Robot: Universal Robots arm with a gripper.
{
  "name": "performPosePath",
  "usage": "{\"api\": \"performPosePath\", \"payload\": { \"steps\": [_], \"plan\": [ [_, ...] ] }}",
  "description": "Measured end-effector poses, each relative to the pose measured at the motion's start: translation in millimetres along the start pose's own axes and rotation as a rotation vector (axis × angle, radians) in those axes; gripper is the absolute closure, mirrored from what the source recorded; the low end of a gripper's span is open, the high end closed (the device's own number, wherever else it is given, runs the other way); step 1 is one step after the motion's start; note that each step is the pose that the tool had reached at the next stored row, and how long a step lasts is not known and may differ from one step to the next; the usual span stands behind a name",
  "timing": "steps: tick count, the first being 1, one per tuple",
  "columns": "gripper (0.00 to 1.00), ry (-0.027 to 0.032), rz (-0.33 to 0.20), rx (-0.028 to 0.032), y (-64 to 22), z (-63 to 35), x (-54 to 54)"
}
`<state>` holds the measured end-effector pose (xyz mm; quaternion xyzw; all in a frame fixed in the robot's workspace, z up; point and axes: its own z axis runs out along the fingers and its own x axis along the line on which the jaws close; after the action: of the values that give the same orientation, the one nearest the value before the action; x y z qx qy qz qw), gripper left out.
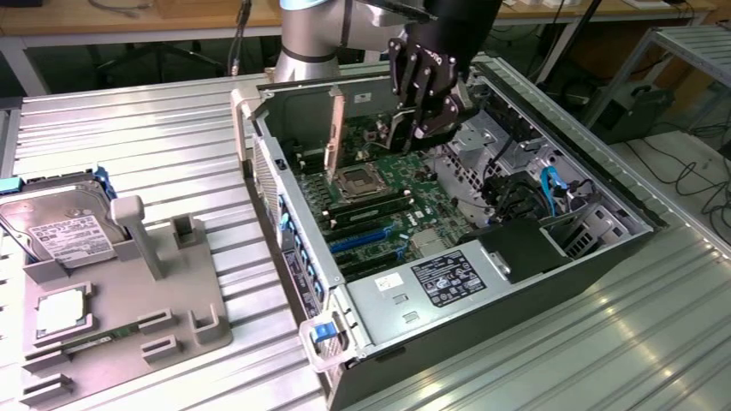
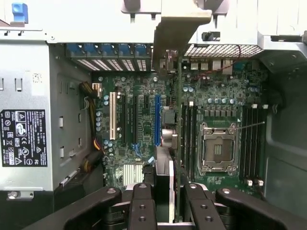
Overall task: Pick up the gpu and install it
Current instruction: 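Insert the gpu into the slot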
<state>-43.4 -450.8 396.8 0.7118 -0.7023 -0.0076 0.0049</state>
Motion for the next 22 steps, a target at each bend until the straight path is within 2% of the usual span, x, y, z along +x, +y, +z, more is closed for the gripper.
{"api": "performPosePath", "payload": {
  "steps": [5, 22],
  "plan": [
    [0.72, -0.0001, 0.000, 0.0000, -0.2, 12.8, 0.1],
    [0.72, 0.0000, 0.000, 0.0000, -0.3, 19.1, 0.1]
  ]
}}
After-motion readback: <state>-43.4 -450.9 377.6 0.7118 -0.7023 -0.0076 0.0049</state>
